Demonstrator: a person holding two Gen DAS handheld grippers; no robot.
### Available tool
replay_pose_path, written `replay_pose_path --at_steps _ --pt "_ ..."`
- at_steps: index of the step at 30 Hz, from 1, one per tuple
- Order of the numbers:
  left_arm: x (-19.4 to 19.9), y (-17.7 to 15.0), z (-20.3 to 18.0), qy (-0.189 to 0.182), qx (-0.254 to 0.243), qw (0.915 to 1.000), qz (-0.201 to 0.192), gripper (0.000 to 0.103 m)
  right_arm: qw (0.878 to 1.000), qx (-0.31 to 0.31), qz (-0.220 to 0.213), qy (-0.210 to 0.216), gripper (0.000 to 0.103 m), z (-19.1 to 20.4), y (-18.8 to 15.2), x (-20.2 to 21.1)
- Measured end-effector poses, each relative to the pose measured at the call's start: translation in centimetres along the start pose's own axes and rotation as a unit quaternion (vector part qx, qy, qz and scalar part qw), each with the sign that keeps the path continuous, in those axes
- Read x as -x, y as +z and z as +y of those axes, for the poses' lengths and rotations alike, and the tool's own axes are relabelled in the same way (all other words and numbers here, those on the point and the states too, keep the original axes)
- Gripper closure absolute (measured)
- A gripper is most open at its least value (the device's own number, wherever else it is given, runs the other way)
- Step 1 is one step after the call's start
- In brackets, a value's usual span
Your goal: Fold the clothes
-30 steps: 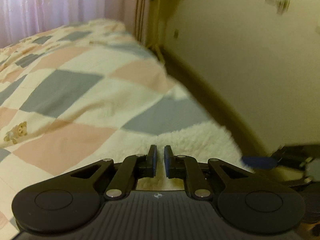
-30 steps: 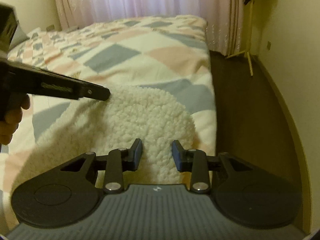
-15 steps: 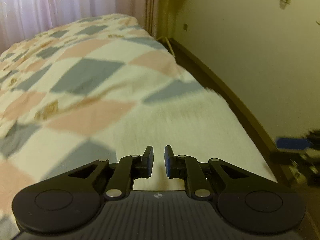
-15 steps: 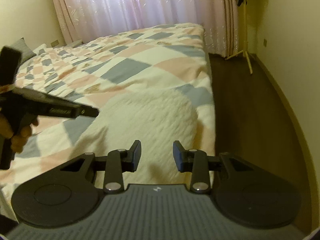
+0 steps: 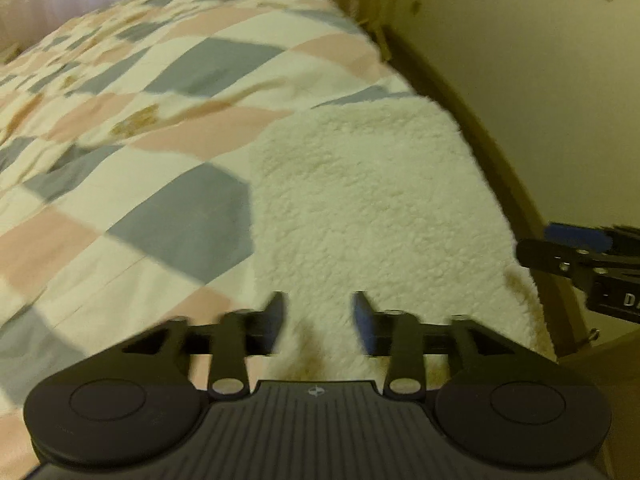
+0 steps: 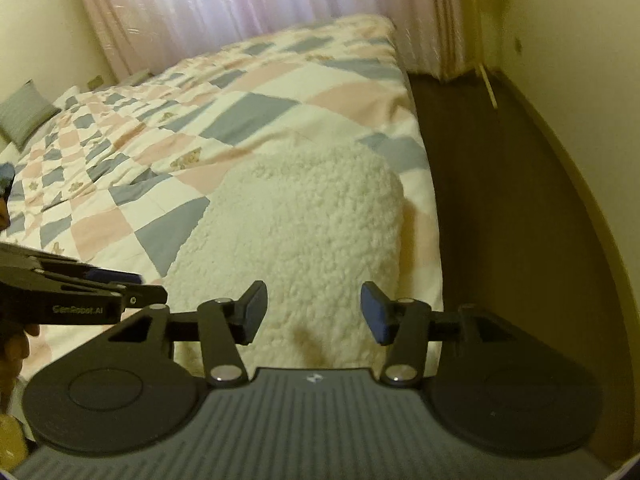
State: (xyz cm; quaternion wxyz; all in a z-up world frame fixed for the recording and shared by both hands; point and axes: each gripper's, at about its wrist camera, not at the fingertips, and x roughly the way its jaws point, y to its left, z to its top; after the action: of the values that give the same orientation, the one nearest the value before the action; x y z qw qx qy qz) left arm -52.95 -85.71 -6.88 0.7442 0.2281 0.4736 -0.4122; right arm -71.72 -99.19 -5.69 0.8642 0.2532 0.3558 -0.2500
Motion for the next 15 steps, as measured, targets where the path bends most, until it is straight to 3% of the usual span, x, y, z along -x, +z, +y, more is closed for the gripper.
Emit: replay_pose_path --at_steps 3,5,8,15 --pt "0.9 0.0 0.0 0.003 0.015 0.9996 0.026 0.044 0.999 -0.043 0.015 -0.007 0.038 0.1 0.4 0.8" --pt "1.4 -0.2 0.1 0.002 0.024 0.9990 0.039 0.025 0.998 -0.063 0.015 -0.019 0.031 0.6 0.4 1.6" --pt "2.4 -0.5 0.0 0.014 0.020 0.9989 0.041 0.019 0.995 -0.088 0.017 -0.033 0.021 1.3 0.0 2.5" --pt "5.6 -2.1 1.2 0.060 -0.009 0.9980 0.021 0.003 0.991 -0.119 0.013 -0.060 0.012 4.8 -2.4 5.6"
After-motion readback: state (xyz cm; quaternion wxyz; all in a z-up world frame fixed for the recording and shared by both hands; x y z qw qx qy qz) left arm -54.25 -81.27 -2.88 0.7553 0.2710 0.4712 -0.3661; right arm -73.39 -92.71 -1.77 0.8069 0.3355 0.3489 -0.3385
